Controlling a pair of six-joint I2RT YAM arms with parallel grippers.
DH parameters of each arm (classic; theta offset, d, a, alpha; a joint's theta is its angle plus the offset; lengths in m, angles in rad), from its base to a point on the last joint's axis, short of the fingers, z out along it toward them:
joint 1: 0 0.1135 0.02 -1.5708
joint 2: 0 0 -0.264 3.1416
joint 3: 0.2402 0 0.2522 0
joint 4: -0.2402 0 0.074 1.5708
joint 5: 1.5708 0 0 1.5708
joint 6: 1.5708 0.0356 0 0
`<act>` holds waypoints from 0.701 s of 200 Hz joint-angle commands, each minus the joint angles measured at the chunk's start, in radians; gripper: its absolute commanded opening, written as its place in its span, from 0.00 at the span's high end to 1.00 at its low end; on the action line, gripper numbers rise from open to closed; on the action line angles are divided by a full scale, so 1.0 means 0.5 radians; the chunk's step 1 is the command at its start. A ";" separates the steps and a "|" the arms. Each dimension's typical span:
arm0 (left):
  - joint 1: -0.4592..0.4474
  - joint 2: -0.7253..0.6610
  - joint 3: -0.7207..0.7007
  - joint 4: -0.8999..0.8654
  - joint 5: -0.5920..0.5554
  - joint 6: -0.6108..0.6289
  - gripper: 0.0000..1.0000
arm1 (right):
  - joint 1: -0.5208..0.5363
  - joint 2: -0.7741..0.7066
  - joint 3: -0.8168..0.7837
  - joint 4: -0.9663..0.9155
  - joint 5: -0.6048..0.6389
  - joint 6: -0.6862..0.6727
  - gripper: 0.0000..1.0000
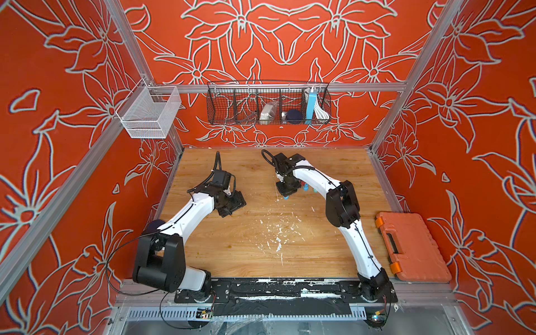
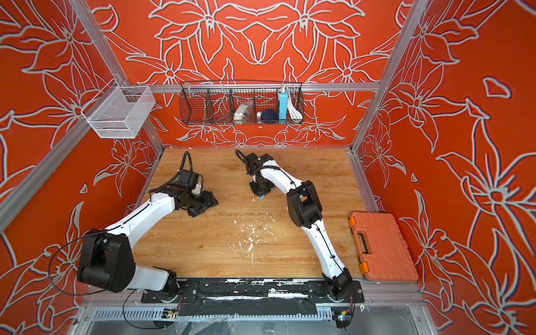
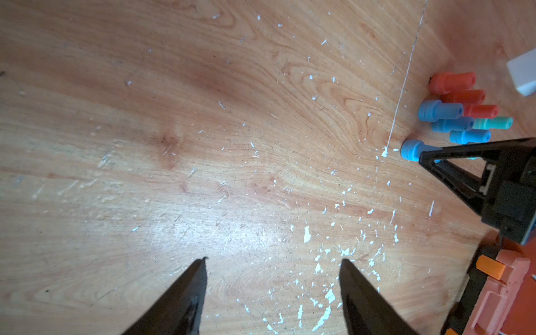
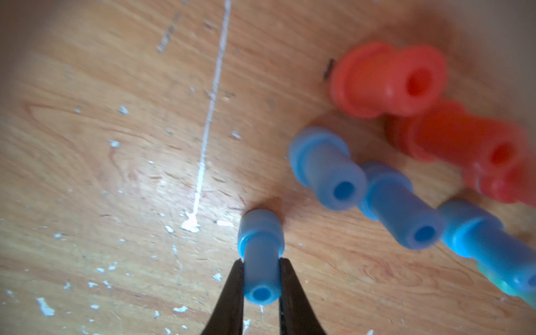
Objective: Close the stamp cap
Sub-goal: Place the stamp at the center of the board.
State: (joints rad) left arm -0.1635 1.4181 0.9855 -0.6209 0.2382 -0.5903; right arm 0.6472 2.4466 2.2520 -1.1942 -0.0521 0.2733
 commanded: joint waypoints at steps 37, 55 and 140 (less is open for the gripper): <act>-0.002 0.041 0.098 -0.035 -0.027 0.061 0.28 | 0.031 0.330 0.544 -0.383 -0.004 0.008 0.93; -0.003 0.064 0.118 -0.032 -0.021 0.064 0.28 | 0.031 0.419 0.688 -0.442 -0.011 0.036 0.93; 0.002 0.106 0.152 -0.032 -0.028 0.071 0.28 | 0.036 0.477 0.782 -0.356 0.094 0.101 0.92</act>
State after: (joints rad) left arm -0.1635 1.4612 1.0409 -0.6235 0.2359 -0.5720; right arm 0.6617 2.6404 2.6148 -1.3617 -0.0406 0.3054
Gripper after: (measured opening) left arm 0.721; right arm 0.201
